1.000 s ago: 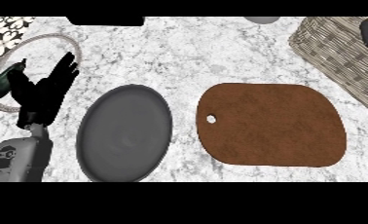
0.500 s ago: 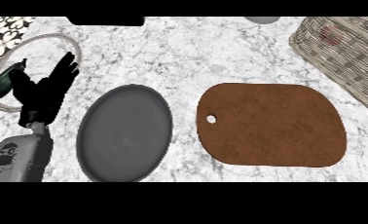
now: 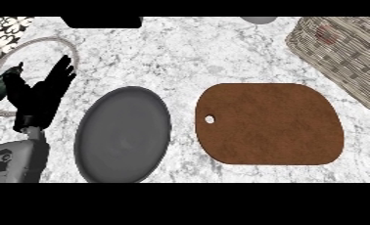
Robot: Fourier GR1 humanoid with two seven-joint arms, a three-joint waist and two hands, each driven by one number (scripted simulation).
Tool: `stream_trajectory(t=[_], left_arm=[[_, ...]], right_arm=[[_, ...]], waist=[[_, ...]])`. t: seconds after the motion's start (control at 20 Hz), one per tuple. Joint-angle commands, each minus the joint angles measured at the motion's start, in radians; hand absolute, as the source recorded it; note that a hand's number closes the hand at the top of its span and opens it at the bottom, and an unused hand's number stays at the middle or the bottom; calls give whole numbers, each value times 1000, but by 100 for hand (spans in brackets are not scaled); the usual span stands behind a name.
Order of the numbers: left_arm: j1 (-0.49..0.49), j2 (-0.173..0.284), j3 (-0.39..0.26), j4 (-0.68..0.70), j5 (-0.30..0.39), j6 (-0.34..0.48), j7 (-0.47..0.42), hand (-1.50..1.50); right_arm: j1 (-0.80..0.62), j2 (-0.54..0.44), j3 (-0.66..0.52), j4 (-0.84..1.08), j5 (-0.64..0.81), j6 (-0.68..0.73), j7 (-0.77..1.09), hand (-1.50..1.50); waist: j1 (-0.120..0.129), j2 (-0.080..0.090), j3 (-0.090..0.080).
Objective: Pick the bell pepper from the cutting board and place it in the basket
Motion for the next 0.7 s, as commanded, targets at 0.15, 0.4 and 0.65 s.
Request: stream_trajectory(t=[0.15,0.4,0.65], left_arm=[[21,-10,11,1,-10,29,4,0],[37,10,35,1,11,9,3,0],[74,24,47,-50,24,-9,-2,0]], right_arm=[[214,-21,-70,-304,-171,119,27,-150],[466,-39,-126,-515,-334,345,-14,-150],[691,-62,-198,-768,-453,530,73,-150]], waist=[[-40,-14,-2],[-60,-15,-2],[-48,-13,-2]])
